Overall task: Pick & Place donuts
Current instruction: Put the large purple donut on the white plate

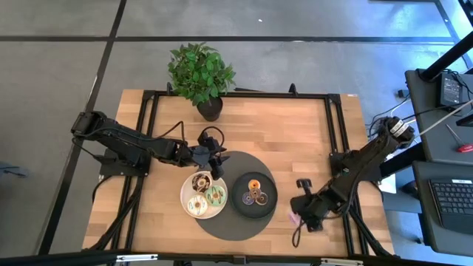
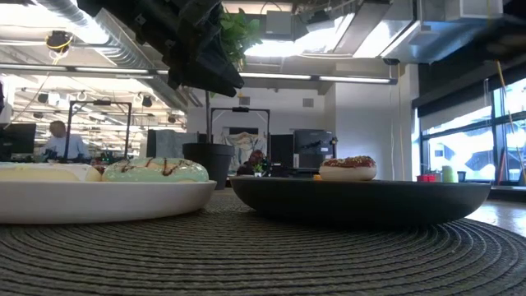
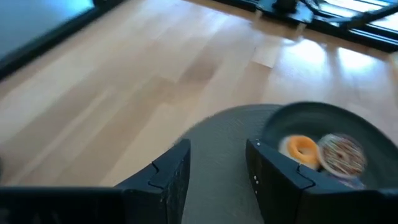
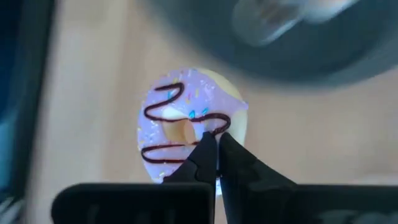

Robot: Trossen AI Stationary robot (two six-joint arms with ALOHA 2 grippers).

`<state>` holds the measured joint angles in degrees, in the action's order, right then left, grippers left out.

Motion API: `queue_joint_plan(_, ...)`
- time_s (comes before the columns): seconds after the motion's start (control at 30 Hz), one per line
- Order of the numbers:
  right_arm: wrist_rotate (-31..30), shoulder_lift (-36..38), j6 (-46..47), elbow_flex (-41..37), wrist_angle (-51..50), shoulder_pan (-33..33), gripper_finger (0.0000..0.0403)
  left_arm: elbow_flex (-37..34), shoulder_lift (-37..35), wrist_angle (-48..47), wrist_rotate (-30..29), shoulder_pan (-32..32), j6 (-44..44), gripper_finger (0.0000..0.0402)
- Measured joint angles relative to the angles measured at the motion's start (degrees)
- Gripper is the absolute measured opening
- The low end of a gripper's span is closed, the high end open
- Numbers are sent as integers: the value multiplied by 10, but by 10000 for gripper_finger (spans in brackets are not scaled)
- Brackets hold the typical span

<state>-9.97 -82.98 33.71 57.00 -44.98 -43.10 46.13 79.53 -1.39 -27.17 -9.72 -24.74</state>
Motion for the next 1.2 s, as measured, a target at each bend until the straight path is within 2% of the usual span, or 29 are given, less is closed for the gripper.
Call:
queue_joint_plan(0.1, -87, 16, -53, 20, -2, 46, 6, 0, -1, -4, 30, 0, 0, 149)
queue_joint_plan(0.2, -113, 21, -112, 31, 16, 106, 6, 0, -15, -32, 24, -6, -17, 148)
queue_joint_plan(0.3, -105, 17, -175, 31, 76, 162, 6, 0, -33, -90, -18, -18, -47, 151)
queue_joint_plan(0.4, -64, 3, -240, 31, 157, 207, 6, 0, -50, -136, -47, -36, -74, 152)
queue_joint_plan(0.6, -37, -49, -352, 31, 294, 271, 6, 0, -63, -151, -44, -80, -96, 148)
queue_joint_plan(0.73, 8, -95, -387, 31, 377, 307, 6, 0, -73, -158, -39, -106, -131, 151)
queue_joint_plan(0.83, 37, -118, -389, 31, 402, 329, 6, 0, -83, -156, -27, -119, -125, 152)
queue_joint_plan(0.9, 35, -127, -386, 31, 419, 343, 6, 0, -85, -152, -28, -127, -122, 152)
queue_joint_plan(1.2, -59, -132, -418, 31, 523, 359, 5, 0, -79, -117, -77, -118, -117, 148)
